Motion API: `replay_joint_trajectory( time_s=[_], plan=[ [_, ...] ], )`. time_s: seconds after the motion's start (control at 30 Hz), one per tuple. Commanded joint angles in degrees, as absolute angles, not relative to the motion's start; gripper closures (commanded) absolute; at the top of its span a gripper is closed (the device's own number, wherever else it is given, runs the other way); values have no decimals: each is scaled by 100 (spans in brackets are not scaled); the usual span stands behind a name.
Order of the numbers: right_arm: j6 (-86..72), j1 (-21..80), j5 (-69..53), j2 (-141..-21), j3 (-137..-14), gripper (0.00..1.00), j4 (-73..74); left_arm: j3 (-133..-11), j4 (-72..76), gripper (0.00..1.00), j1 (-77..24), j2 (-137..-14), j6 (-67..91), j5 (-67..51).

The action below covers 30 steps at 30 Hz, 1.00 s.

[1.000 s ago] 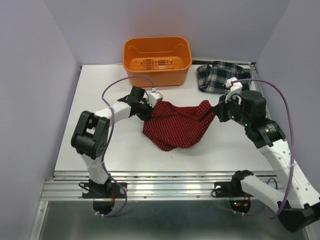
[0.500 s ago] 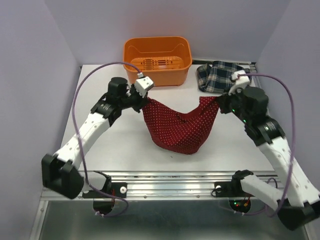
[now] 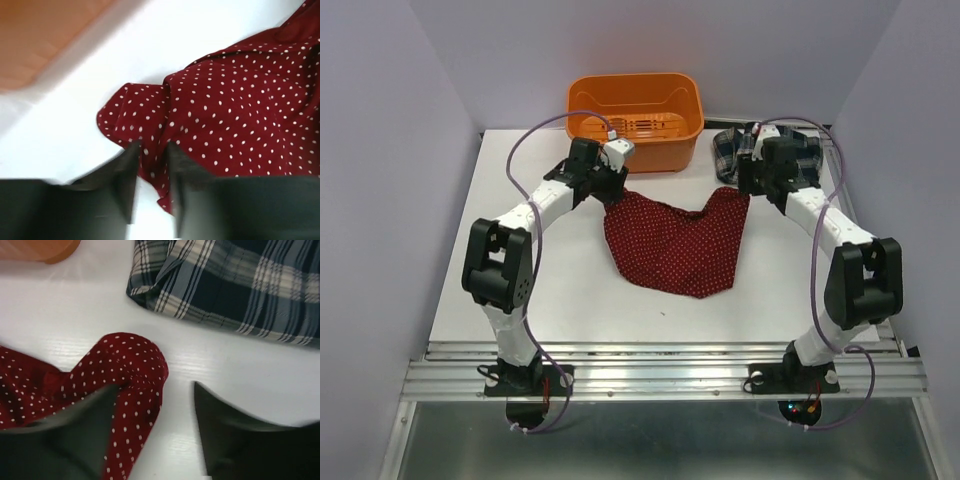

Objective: Fold and stack the skirts
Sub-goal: Move the skirt to the center of the board, then flatten the skirt out

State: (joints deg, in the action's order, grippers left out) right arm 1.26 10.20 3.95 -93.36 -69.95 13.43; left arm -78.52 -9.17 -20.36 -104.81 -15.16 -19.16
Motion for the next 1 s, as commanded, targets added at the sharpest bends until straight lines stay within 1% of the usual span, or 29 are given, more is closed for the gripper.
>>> replay_joint_trajectory(
  time_s=[0.0, 0.03, 0.07, 0.1, 0.17, 0.2, 0.23, 0.27, 0.3, 0.33, 0.37, 0.4, 0.43, 0.47, 0.53, 0.6, 0.7, 0.77, 0.97],
  plan=[
    [385, 949, -350, -9142, -7655, 18, 1063, -7990, -685, 47, -1934, -9846, -1633, -1828],
    [561, 949, -473, -8827, -7638, 11, 1351, -7720, -807, 37, -1916, -9661, -1748, -1915],
    [789, 949, -788, -8633, -7585, 0, 1562, -7569, -896, 26, -1907, -9189, -1888, -1986],
    [1365, 949, -974, -8431, -7550, 0, 1782, -7402, -975, 23, -1907, -8915, -2055, -2021],
    [2123, 949, -1334, -7774, -7410, 0, 2616, -6892, -1317, 21, -1907, -8240, -2591, -2135],
    [2875, 949, -1736, -7561, -7226, 0, 2906, -6630, -1475, 21, -1907, -8044, -2741, -2258],
    [3309, 949, -1940, -7324, -7120, 0, 3188, -6514, -1929, 21, -1907, -7894, -3238, -2424],
    [3705, 949, -2482, -6904, -7015, 0, 3843, -6391, -2142, 23, -1942, -7649, -3469, -2704],
    [4370, 949, -2740, -6725, -6814, 2, 4137, -6120, -2249, 23, -1960, -7533, -3620, -2820],
    [4621, 949, -2942, -6584, -6690, 4, 4435, -5969, -2424, 24, -1986, -7445, -3778, -2969],
    [4875, 949, -3118, -6470, -6558, 11, 4795, -5802, -2461, 25, -2039, -7288, -4153, -3110],
    [5235, 949, -3338, -6364, -6426, 14, 4912, -5653, -2470, 25, -2291, -7225, -4349, -3077],
    [5386, 1010, -3357, -6363, -6155, 18, 4957, -5338, -2426, 26, -2459, -7181, -4533, -3015],
    [5701, 1011, -3392, -6415, -6031, 23, 4940, -5178, -2356, 26, -2618, -7111, -4883, -2875],
    [5870, 1011, -3375, -6503, -5776, 25, 4748, -4775, -2128, 27, -3064, -7075, -5201, -2743],
    [6334, 1063, -3489, -6574, -5415, 29, 4658, -4536, -1970, 27, -3286, -7075, -5764, -2655],
    [6835, 1116, -3638, -6496, -4766, 30, 4211, -4079, -1416, 27, -3498, -7136, -6360, -2531],
    [6995, 1221, -3682, -6337, -4231, 30, 3755, -3999, -1135, 25, -3542, -7303, -6678, -2514],
    [7409, 1485, -3683, -6144, -3288, 28, 2454, -3885, -115, 24, -3665, -7980, -7127, -2093]
  ],
)
